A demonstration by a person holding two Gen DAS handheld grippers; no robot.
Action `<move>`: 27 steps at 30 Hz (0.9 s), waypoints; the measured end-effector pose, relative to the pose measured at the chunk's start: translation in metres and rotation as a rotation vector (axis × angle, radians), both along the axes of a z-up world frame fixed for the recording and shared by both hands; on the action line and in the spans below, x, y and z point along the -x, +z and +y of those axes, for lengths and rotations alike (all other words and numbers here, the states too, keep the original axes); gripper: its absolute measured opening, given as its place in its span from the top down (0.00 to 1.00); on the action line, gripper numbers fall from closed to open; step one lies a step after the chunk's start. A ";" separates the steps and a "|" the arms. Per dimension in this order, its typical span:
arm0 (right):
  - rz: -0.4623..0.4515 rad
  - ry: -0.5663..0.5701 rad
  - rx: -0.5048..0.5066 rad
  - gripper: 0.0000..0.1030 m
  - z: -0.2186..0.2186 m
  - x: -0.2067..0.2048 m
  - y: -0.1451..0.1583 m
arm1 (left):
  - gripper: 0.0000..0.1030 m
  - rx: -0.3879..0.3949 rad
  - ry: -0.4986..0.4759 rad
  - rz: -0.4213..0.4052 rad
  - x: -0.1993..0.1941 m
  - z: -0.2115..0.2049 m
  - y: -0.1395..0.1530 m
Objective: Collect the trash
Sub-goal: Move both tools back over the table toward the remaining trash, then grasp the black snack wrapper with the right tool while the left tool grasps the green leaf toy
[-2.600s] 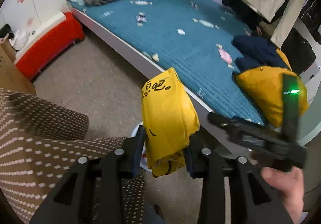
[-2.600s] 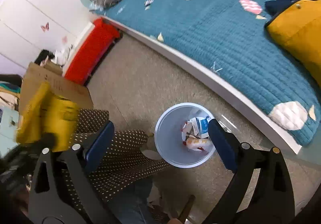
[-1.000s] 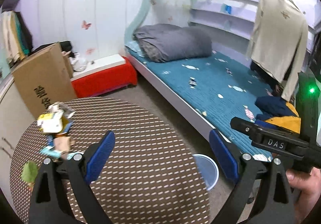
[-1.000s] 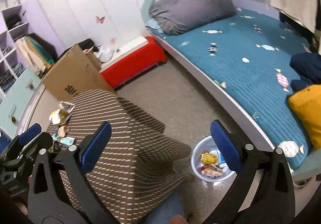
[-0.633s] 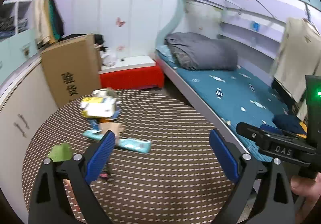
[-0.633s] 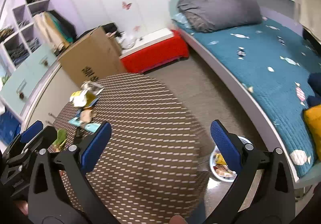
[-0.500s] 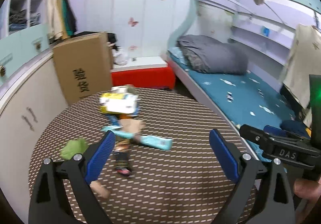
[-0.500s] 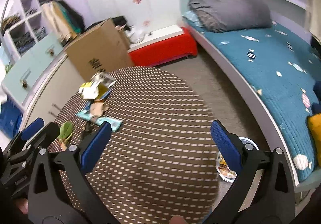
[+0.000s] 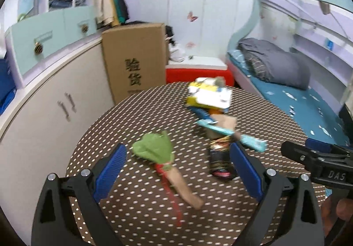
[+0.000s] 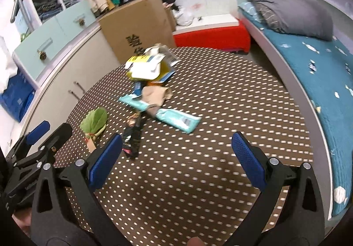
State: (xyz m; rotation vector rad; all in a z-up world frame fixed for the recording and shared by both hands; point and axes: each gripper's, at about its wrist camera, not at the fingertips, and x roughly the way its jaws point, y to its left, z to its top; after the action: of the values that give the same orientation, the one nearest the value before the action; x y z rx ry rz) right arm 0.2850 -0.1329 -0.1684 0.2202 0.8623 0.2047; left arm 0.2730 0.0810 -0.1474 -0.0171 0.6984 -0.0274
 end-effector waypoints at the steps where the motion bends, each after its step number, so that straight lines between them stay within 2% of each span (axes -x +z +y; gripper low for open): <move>1: 0.005 0.008 0.000 0.06 0.005 -0.002 -0.002 | 0.10 -0.001 0.016 0.015 -0.003 0.007 -0.006; 7: 0.028 0.084 0.030 0.06 0.036 -0.014 -0.014 | 0.10 -0.009 0.071 0.074 -0.019 0.025 -0.032; 15: 0.056 0.146 0.058 0.06 0.069 -0.027 -0.033 | 0.10 -0.019 0.075 0.117 -0.037 0.034 -0.052; 20: 0.057 0.153 0.068 0.16 0.082 -0.041 -0.041 | 0.10 -0.024 0.080 0.143 -0.047 0.041 -0.061; 22: 0.058 0.152 0.075 0.27 0.084 -0.045 -0.045 | 0.12 -0.019 0.068 0.148 -0.050 0.044 -0.063; 24: 0.069 0.154 0.090 0.37 0.089 -0.050 -0.050 | 0.18 -0.019 0.047 0.159 -0.053 0.044 -0.065; 27: 0.050 0.163 0.129 0.46 0.095 -0.049 -0.054 | 0.30 -0.019 0.000 0.193 -0.058 0.038 -0.072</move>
State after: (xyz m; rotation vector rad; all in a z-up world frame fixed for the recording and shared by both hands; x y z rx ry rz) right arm 0.3340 -0.0376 -0.2223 0.0345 0.9408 0.2953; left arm 0.3312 0.1193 -0.2191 -0.0010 0.8918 -0.0192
